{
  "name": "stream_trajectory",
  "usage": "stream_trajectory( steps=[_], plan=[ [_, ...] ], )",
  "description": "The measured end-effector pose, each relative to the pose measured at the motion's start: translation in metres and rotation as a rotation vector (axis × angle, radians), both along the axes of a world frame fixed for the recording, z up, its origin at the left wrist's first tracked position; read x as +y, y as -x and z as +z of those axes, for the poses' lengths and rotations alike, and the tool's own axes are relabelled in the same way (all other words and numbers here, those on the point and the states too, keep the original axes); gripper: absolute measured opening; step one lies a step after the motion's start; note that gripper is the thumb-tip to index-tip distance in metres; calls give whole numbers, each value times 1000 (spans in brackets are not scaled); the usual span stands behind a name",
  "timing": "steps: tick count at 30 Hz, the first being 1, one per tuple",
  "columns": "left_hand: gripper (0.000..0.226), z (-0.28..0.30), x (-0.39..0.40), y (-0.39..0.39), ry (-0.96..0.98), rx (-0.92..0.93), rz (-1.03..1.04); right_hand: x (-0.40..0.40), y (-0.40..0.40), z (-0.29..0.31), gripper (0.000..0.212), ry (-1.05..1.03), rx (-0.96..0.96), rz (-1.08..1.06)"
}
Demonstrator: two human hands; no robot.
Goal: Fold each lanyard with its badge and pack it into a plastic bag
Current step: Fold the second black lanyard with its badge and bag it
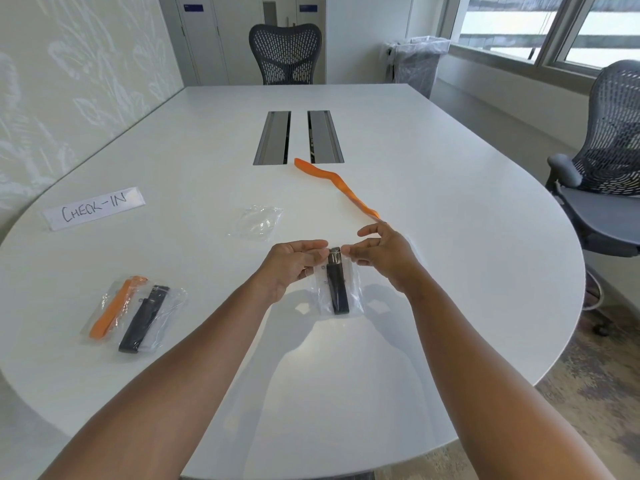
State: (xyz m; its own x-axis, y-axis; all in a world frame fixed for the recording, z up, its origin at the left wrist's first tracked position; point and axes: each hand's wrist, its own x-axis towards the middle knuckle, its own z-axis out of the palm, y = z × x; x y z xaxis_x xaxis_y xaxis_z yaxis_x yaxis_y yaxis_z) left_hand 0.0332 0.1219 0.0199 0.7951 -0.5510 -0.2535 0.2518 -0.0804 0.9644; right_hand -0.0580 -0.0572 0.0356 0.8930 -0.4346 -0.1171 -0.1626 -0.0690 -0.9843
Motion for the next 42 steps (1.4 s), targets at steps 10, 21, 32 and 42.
stream_trajectory(
  steps=[10, 21, 32, 42],
  plan=[
    [18, -7, 9, -1, 164, 122, 68, -4, 7, 5, 30, -86, 25, 49],
    [13, -13, 10, -3, 96, 160, 166, 6, 1, 2, 32, -261, -22, -28],
    [12, -14, 9, -10, -6, 55, 265, 21, -15, -7, 30, -252, -13, -22],
    [31, -18, 24, -12, -79, -141, 438, 42, -32, -5, 24, -337, 82, 120]
  ],
)
